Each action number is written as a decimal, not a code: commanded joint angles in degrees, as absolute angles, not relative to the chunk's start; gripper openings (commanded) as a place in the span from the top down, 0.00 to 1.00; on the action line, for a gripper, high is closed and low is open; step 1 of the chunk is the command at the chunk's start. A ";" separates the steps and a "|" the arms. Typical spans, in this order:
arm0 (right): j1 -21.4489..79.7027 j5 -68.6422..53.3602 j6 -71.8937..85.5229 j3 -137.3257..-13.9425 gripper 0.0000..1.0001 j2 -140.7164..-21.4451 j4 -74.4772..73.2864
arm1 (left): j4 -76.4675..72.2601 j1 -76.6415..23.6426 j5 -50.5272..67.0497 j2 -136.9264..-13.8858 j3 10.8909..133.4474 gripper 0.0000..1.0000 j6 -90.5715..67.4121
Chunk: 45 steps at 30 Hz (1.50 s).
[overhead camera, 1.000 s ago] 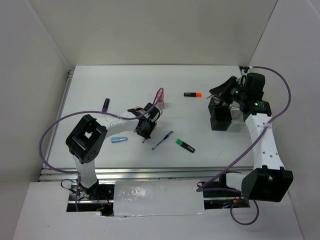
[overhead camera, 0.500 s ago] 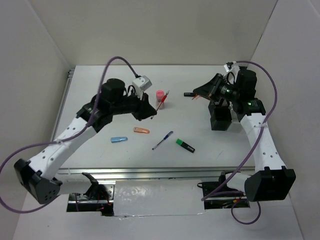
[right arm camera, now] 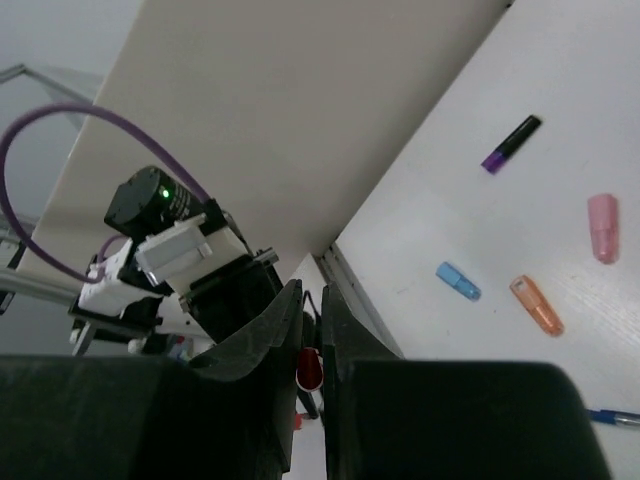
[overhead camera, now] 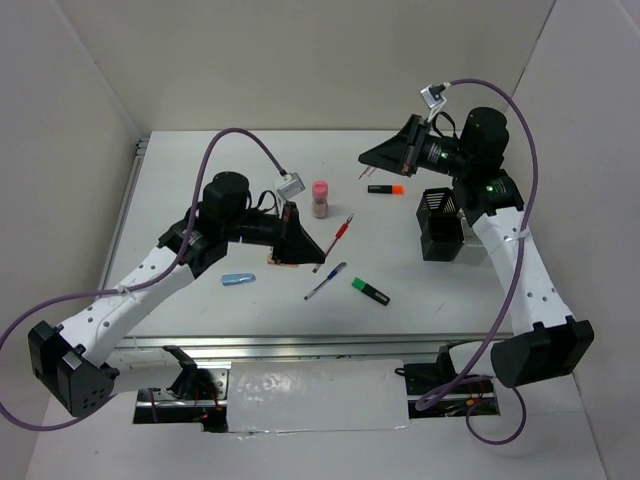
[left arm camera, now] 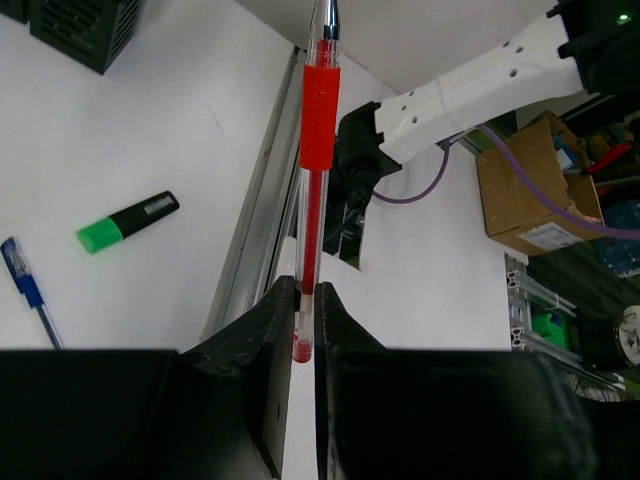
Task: Sort the stationery into containers
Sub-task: Close the pen cap on the pen.
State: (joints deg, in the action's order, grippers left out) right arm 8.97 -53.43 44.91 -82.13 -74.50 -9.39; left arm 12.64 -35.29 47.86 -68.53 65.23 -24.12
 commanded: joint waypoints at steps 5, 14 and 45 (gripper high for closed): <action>12.13 -59.76 37.27 -85.69 1.00 -75.49 -14.84 | 7.21 -36.03 51.07 -70.40 70.84 1.00 -24.51; 12.21 -63.10 35.07 -90.35 1.00 -77.87 -21.53 | 8.88 -36.12 48.52 -71.54 70.93 1.00 -23.99; 15.11 -61.96 33.40 -85.61 1.00 -75.06 -23.11 | 9.67 -34.02 47.63 -72.77 71.90 1.00 -24.78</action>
